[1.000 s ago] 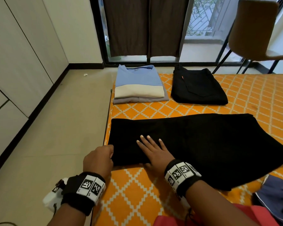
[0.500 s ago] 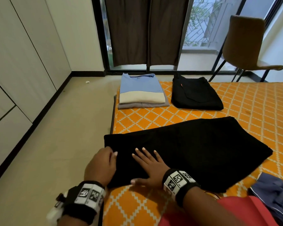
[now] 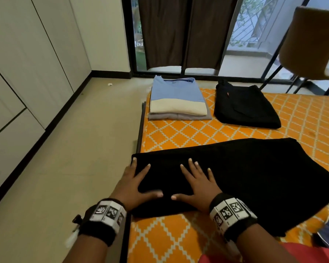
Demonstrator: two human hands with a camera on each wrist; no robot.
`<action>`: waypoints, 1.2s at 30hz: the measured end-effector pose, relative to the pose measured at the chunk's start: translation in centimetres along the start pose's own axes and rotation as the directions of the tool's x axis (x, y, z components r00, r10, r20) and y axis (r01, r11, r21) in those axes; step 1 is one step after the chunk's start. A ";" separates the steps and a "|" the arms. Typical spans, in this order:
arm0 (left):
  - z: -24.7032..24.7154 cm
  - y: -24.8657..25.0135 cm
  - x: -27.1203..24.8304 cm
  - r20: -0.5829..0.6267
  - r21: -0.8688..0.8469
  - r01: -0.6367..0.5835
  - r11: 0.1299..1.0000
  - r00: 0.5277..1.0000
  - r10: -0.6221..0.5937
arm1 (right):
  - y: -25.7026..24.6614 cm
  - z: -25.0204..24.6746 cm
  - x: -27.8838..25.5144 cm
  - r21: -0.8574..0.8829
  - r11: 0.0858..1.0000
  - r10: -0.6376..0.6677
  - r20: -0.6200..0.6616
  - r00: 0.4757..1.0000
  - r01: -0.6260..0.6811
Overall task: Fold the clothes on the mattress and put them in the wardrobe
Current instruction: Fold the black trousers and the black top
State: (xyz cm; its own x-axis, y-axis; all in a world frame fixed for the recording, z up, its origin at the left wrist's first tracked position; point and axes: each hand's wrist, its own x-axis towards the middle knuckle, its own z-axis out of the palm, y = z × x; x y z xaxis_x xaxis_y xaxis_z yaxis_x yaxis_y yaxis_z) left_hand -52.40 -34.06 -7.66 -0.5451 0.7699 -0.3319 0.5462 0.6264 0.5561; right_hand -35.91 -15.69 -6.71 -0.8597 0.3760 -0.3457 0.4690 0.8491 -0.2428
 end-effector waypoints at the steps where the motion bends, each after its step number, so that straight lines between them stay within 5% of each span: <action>1: -0.6 -0.4 0.2 -0.099 -0.179 -0.002 0.984 0.995 -0.016 | -0.9 -0.1 0.0 -0.033 0.998 -0.050 -0.084 0.995 0.048; 2: -1.2 -0.7 0.6 -0.181 -0.346 0.006 0.938 0.981 -0.073 | -2.3 -0.2 0.0 -0.076 0.987 -0.152 -0.196 0.969 0.140; 4: -2.1 -1.0 1.4 -0.220 -0.635 0.015 0.772 0.955 -0.199 | -5.6 1.0 0.0 -0.145 0.919 -0.394 -0.396 0.830 0.367; 5: -2.4 -1.0 1.6 -0.188 -0.724 0.031 0.689 0.952 -0.241 | -7.3 1.9 0.0 -0.195 0.863 -0.502 -0.426 0.753 0.466; 6: -2.6 -0.9 1.6 -0.136 -0.774 0.063 0.629 0.955 -0.264 | -8.8 2.6 -0.2 -0.236 0.823 -0.568 -0.382 0.729 0.517; 10: -2.6 -0.7 1.5 0.013 -0.811 0.159 0.563 0.967 -0.254 | -11.4 4.0 -0.3 -0.382 0.798 -0.581 -0.281 0.763 0.467; 14: -2.3 -0.7 1.9 -0.070 -0.792 0.101 0.601 0.964 -0.255 | -12.2 4.7 0.1 -0.341 0.810 -0.564 -0.227 0.794 0.478; 19: -1.9 -0.8 2.2 -0.136 -0.747 0.068 0.662 0.958 -0.251 | -11.9 4.6 1.1 -0.212 0.742 -0.659 -0.057 0.750 0.635; 22: -2.0 -0.8 2.1 -0.119 -0.776 0.043 0.630 0.970 -0.213 | -11.2 3.8 0.6 -0.068 0.773 -0.633 -0.140 0.762 0.630; 24: -2.3 -0.8 1.9 -0.073 -0.799 0.054 0.600 0.980 -0.186 | -10.9 3.7 0.4 -0.161 0.841 -0.541 -0.254 0.801 0.517; 27: -2.1 -0.9 1.7 -0.020 -0.777 0.089 0.623 0.986 -0.166 | -11.6 3.7 0.2 -0.220 0.859 -0.507 -0.236 0.829 0.462; 33: -1.8 -1.1 2.2 -0.055 -0.746 0.093 0.659 0.978 -0.200 | -12.1 2.7 -0.6 0.030 0.776 -0.625 0.158 0.764 0.629; 36: -2.0 -1.1 1.8 -0.061 -0.744 0.069 0.665 0.984 -0.170 | -10.8 0.8 -1.1 0.220 0.813 -0.553 0.001 0.833 0.540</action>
State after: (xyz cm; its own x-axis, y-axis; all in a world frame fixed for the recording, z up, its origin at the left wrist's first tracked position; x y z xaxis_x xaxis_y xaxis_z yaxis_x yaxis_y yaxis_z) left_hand -55.24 -33.60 -7.31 -0.6679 0.6431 -0.3747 -0.1478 0.3788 0.9136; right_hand -39.87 -25.54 -4.46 -0.9755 -0.1569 -0.1543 -0.0383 0.8117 -0.5829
